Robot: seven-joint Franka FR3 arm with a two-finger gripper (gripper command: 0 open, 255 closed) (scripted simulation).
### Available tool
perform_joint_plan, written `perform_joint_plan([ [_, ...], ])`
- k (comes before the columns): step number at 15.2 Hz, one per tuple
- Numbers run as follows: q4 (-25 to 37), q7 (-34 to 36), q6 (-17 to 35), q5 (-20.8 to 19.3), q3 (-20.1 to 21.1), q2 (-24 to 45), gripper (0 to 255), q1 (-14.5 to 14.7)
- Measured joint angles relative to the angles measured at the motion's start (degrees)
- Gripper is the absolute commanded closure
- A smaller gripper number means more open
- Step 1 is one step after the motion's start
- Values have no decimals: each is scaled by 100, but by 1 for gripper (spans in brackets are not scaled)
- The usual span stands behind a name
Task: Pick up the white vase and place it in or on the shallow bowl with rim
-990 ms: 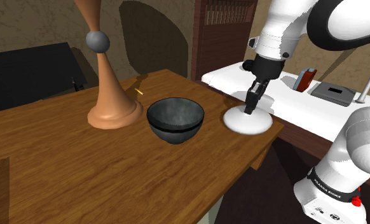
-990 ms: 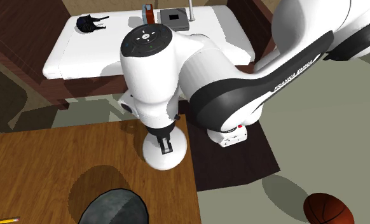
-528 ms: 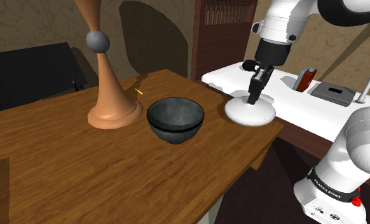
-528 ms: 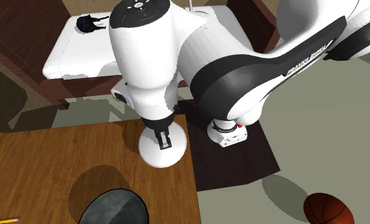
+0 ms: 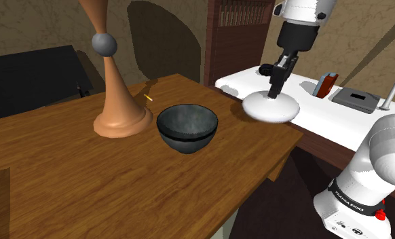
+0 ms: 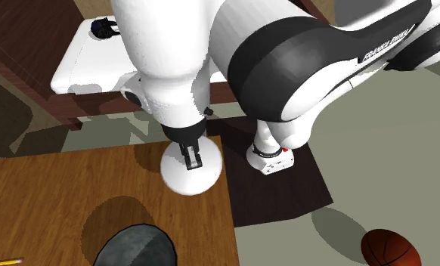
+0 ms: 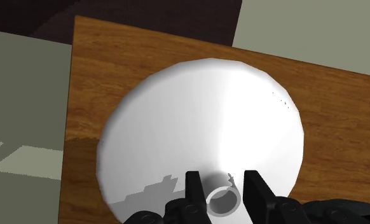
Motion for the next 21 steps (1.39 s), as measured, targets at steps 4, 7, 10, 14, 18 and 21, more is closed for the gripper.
perform_joint_plan([
  [4,351,8,-285,-46,-48,68,255,-23],
  [7,650,18,-504,-79,-78,148,255,-43],
  [10,922,38,-695,-102,-93,229,255,-58],
  [14,1308,103,-890,-117,-62,414,255,-80],
  [18,1992,510,-801,-61,357,1133,255,-130],
  [21,2622,818,-797,-117,662,1742,255,-189],
])
